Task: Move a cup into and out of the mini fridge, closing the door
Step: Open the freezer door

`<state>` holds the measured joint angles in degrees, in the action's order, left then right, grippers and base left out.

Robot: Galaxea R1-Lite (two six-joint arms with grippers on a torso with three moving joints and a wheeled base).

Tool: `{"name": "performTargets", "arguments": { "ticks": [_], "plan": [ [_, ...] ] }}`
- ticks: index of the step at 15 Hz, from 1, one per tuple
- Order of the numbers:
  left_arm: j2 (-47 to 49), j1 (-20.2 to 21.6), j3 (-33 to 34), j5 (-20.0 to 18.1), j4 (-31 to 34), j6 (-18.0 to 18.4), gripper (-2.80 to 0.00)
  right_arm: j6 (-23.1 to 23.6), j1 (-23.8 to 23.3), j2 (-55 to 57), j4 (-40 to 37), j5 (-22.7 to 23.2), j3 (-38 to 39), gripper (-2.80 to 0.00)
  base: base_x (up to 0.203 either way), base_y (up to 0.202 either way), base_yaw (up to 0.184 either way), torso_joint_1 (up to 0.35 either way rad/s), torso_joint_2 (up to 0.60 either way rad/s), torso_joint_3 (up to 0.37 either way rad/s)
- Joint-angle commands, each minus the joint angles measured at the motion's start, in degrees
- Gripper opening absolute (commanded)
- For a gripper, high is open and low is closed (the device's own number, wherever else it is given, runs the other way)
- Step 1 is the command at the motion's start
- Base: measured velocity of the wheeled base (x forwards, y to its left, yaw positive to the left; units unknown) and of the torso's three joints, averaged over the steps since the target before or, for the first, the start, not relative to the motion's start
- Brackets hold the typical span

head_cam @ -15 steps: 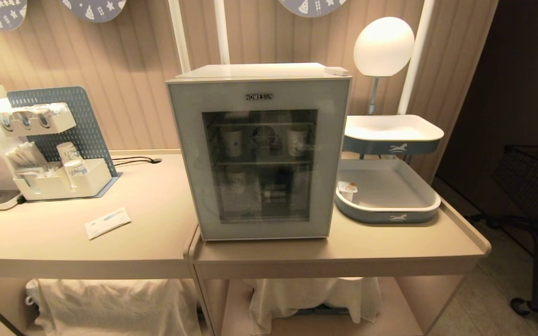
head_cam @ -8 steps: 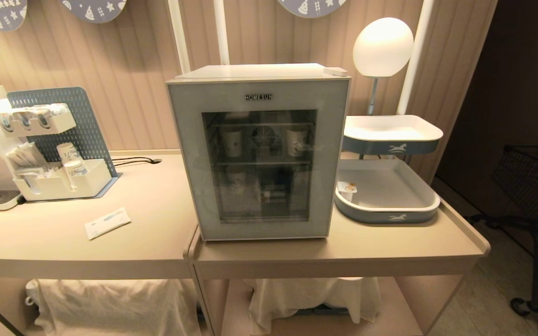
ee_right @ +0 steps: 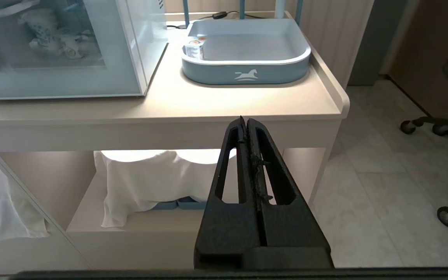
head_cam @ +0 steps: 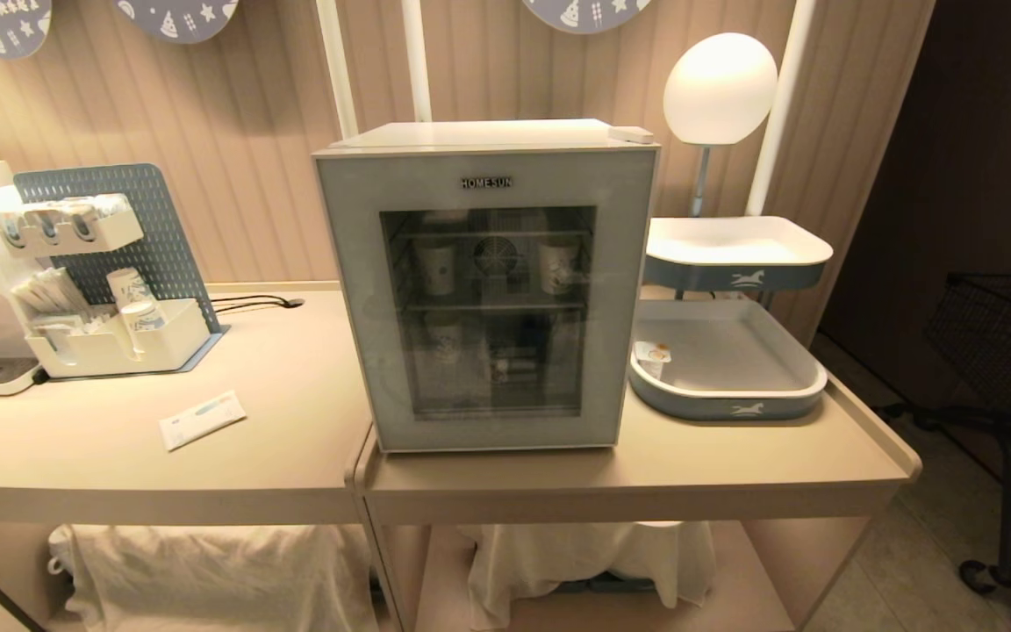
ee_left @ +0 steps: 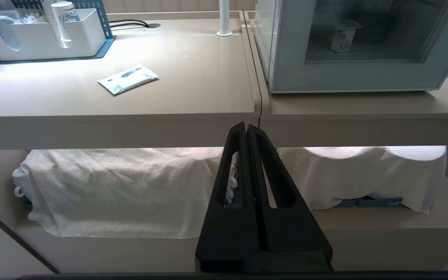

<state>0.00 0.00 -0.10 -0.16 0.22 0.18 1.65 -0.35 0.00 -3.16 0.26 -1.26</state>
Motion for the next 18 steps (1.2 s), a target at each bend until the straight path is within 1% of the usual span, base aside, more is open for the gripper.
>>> {"name": "performTargets", "arguments": {
  "ticks": [1, 8, 10, 18],
  "plan": [
    [0.09, 0.0, 0.01, -0.02, -0.02, -0.01, -2.8, 0.04, 0.0, 0.09, -0.01, 0.03, -0.06, -2.8, 0.0, 0.0, 0.0, 0.0, 0.0, 0.0],
    [0.09, 0.0, 0.01, -0.02, 0.04, -0.01, -2.8, -0.06, 0.0, 0.09, 0.08, -0.08, 0.03, -2.8, 0.0, 0.008, -0.003, 0.001, 0.0, 0.001],
    [0.09, 0.0, 0.01, -0.02, 0.04, -0.01, -2.8, -0.06, 0.0, 0.09, 0.08, -0.08, 0.03, -2.8, 0.001, 0.143, -0.009, -0.002, 0.0, 0.0],
    [0.09, 0.0, 0.01, -0.02, 0.04, -0.01, -2.8, -0.24, 0.0, 0.09, 0.08, -0.17, 0.03, -2.8, 0.0, 0.19, 0.001, 0.003, 0.0, 0.004]
  ]
}}
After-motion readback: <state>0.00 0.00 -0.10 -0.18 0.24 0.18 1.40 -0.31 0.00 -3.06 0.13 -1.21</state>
